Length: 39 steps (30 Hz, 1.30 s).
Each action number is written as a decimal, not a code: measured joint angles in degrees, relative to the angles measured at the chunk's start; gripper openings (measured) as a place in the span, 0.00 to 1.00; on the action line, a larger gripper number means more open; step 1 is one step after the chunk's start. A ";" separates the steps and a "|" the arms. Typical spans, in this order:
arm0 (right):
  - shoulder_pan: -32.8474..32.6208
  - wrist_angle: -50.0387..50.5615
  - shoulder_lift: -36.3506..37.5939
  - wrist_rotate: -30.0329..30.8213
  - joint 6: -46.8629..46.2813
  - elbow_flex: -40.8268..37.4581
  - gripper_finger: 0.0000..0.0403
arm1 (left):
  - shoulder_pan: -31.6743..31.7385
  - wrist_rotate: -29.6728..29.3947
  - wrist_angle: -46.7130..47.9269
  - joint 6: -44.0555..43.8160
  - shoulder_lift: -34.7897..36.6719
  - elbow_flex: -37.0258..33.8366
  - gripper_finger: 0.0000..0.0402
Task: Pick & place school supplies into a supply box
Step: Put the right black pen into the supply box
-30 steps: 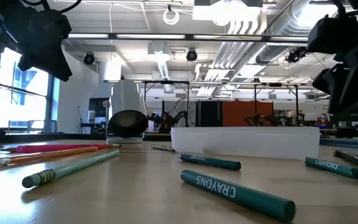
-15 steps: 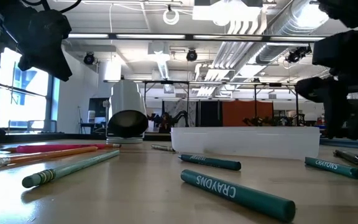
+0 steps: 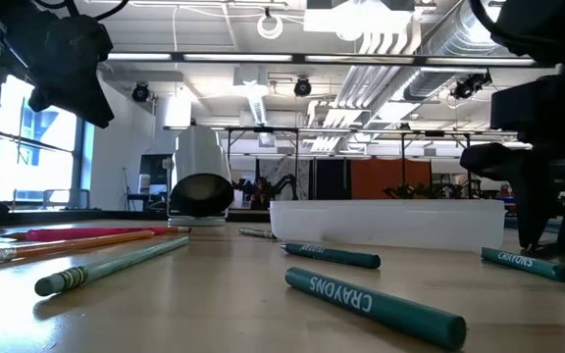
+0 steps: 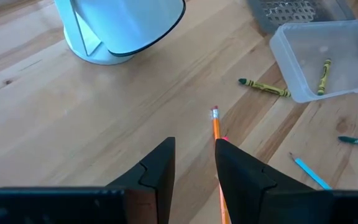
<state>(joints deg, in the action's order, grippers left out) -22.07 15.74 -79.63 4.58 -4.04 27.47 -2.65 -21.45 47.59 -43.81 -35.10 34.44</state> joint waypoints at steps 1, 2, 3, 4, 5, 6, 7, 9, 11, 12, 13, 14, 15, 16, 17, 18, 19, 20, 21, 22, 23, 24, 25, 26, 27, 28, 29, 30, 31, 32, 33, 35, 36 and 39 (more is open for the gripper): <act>0.02 -0.36 0.08 -0.14 0.00 -0.01 0.24 | 0.01 0.00 0.04 0.00 0.01 0.00 0.37; 0.04 -0.59 0.07 -0.45 0.05 -0.01 0.21 | -0.01 0.00 0.04 0.00 -0.01 0.00 0.37; 0.07 -0.76 0.06 -0.75 0.18 -0.02 0.17 | 0.01 0.00 0.00 0.00 -0.01 0.00 0.37; 0.09 -0.93 0.06 -1.17 0.09 -0.03 0.13 | 0.00 0.00 0.02 0.00 -0.01 0.00 0.37; 0.05 -1.07 0.05 -1.45 -0.77 -0.05 0.09 | -0.01 0.00 0.04 0.00 -0.01 0.00 0.37; -0.12 -1.28 0.04 -1.57 -2.37 -0.05 0.05 | 0.01 0.00 0.00 0.00 0.01 0.00 0.37; -0.38 -1.96 0.04 -1.62 -4.37 -0.08 0.03 | -0.01 0.00 0.04 0.00 -0.01 0.00 0.37; -0.86 -3.90 0.05 -2.17 -9.11 -0.16 0.04 | 0.00 0.00 0.02 0.00 0.00 0.00 0.37; -1.33 -5.04 0.65 -2.45 -12.37 0.12 0.06 | 0.01 0.00 0.03 0.00 0.01 0.00 0.37; -1.61 -5.33 0.97 -3.06 -13.68 0.54 0.06 | 0.00 0.00 0.02 0.00 -0.01 0.00 0.37; -2.04 -5.45 1.37 -4.12 -14.67 1.29 0.06 | -0.01 0.00 0.03 0.00 -0.01 0.00 0.37; -2.44 -5.89 1.87 -4.25 -15.23 2.25 0.05 | 0.00 0.00 0.04 0.00 -0.01 0.00 0.37; -2.71 -6.36 2.34 -4.47 -15.26 3.35 0.04 | 0.01 0.00 0.02 0.00 0.01 0.00 0.37; -3.01 -6.58 2.66 -4.21 -14.87 4.51 0.02 | 0.01 0.00 0.02 0.00 0.01 0.00 0.37; -3.35 -6.54 2.82 -3.58 -13.82 5.63 0.02 | -0.01 0.00 0.02 0.00 -0.01 0.00 0.37; -3.54 -6.12 2.85 -2.99 -12.55 6.79 0.02 | 0.00 0.00 0.02 0.00 0.01 0.00 0.37; -3.62 -5.80 2.85 -2.14 -11.29 8.13 0.02 | -0.01 0.00 0.04 0.00 0.01 0.00 0.37; -3.61 -5.92 2.85 -1.11 -9.93 9.70 0.03 | 0.00 0.00 0.04 0.00 -0.01 0.00 0.37; -3.62 -6.32 2.90 0.45 -8.30 11.24 0.04 | 0.01 0.00 0.03 0.00 -0.01 0.00 0.37; -3.45 -6.62 2.92 2.88 -6.34 12.67 0.04 | 0.01 0.00 0.04 0.00 -0.01 0.00 0.37; -3.05 -6.59 2.85 5.88 -4.20 13.92 0.04 | 0.01 0.00 0.02 0.00 0.00 0.00 0.37; -2.46 -6.35 2.71 9.74 -2.03 15.03 0.04 | 0.01 0.00 0.00 0.00 -0.01 0.00 0.37; -1.67 -6.27 2.63 13.59 -0.35 16.02 0.03 | 0.01 0.00 0.02 0.00 -0.01 0.00 0.37; -0.60 -6.76 2.61 16.91 0.82 16.82 0.03 | 0.01 0.00 0.04 0.00 -0.01 0.00 0.37; 0.66 -7.91 2.61 19.47 1.54 17.34 0.02 | -0.01 0.00 0.02 0.00 0.01 0.00 0.37; 2.17 -9.95 2.64 21.20 1.49 17.46 0.02 | 0.01 0.00 0.00 0.00 0.01 0.00 0.37; 3.83 -12.41 2.66 21.96 0.91 17.28 0.01 | 0.00 0.00 0.01 0.00 -0.01 0.00 0.37; 5.57 -15.53 2.66 21.75 -0.23 16.65 0.01 | 0.00 0.00 0.01 0.00 -0.01 0.00 0.37; 7.47 -18.84 2.54 20.94 -2.06 15.64 0.01 | 0.01 0.00 0.01 0.01 0.00 0.00 0.37; 9.33 -22.27 1.88 19.86 -4.56 14.58 0.01 | 0.01 0.00 0.01 0.00 0.01 0.00 0.37; 11.04 -25.38 1.16 18.47 -7.73 13.65 0.02 | 0.00 0.00 -0.01 0.00 -0.01 0.00 0.37; 13.96 -28.85 -1.03 15.87 -14.05 12.02 0.02 | 0.00 0.00 -0.02 0.00 -0.01 0.00 0.37; 14.96 -29.58 -2.25 14.56 -16.39 11.48 0.03 | 0.01 0.00 -0.13 0.00 0.01 0.00 0.37; 16.19 -29.83 -6.27 11.09 -17.97 10.99 0.02 | 0.00 0.00 -0.43 0.01 -0.01 0.00 0.37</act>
<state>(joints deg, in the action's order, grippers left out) -5.88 -14.09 -85.90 15.66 -22.00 38.46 -2.64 -21.45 47.17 -43.80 -35.11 34.44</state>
